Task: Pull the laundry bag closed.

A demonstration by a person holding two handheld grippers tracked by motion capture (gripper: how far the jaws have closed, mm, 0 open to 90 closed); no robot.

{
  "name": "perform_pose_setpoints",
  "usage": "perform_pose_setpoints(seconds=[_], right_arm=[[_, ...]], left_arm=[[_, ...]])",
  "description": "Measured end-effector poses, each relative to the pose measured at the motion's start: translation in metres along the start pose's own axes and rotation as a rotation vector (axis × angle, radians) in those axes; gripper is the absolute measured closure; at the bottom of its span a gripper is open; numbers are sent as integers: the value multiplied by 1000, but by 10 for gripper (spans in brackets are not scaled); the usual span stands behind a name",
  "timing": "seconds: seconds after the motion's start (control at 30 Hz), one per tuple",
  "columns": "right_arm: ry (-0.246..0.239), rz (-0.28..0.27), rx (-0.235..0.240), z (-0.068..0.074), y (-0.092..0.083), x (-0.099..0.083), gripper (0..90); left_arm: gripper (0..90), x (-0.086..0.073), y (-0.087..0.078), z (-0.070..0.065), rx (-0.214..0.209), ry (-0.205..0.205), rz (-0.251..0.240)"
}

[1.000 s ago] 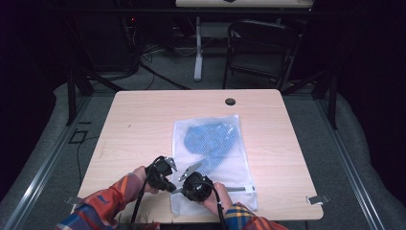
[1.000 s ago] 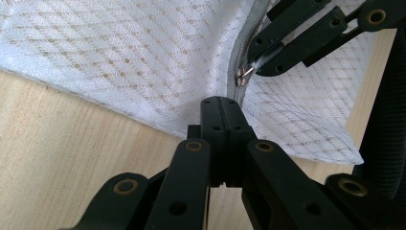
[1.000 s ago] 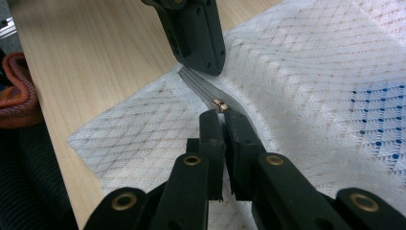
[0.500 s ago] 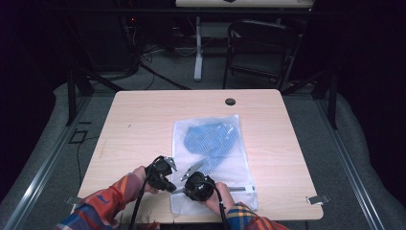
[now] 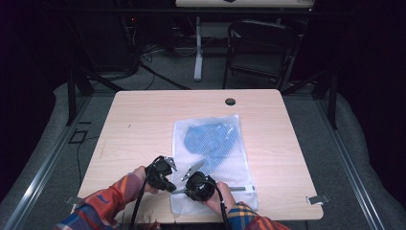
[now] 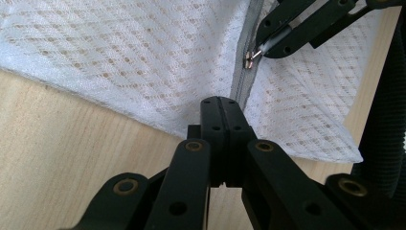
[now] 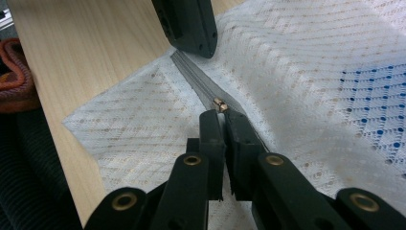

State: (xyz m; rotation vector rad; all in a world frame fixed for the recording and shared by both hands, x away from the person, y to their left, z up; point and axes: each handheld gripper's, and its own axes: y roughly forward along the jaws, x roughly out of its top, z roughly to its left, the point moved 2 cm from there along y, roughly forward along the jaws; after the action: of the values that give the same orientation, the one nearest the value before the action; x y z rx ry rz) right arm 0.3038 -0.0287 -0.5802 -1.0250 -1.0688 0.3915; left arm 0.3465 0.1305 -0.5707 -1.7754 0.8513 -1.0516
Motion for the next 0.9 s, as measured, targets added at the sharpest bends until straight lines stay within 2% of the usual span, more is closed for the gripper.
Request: perform_pose_setpoints(seconds=[0.07,0.13,0.2,0.27,0.37,0.43,0.5,0.67,0.9], right_arm=[[16,-10,4,-1,0,-1,870],[16,-8,4,-1,0,-1,869],[8,-6,-3,0,0,-1,869],[-4,2,-3,0,0,0,868],[9,-21,10,-2,1,-2,864],[-1,-31,10,-2,1,-2,865],[-15,-25,-2,-1,0,-3,867],[-25,-10,-13,1,0,-2,869],[-9,-25,-13,2,0,-2,870]], left_arm=[[900,3,1,-2,-6,5,3],[900,6,1,-5,-39,16,-5],[892,8,4,-8,-27,32,-4],[894,9,5,-9,-29,18,-9],[900,9,7,-10,-30,20,-2],[900,9,7,-10,-25,18,-3],[900,9,6,-9,-28,27,9],[900,8,7,-9,-32,16,3],[900,8,7,-8,-36,17,0]])
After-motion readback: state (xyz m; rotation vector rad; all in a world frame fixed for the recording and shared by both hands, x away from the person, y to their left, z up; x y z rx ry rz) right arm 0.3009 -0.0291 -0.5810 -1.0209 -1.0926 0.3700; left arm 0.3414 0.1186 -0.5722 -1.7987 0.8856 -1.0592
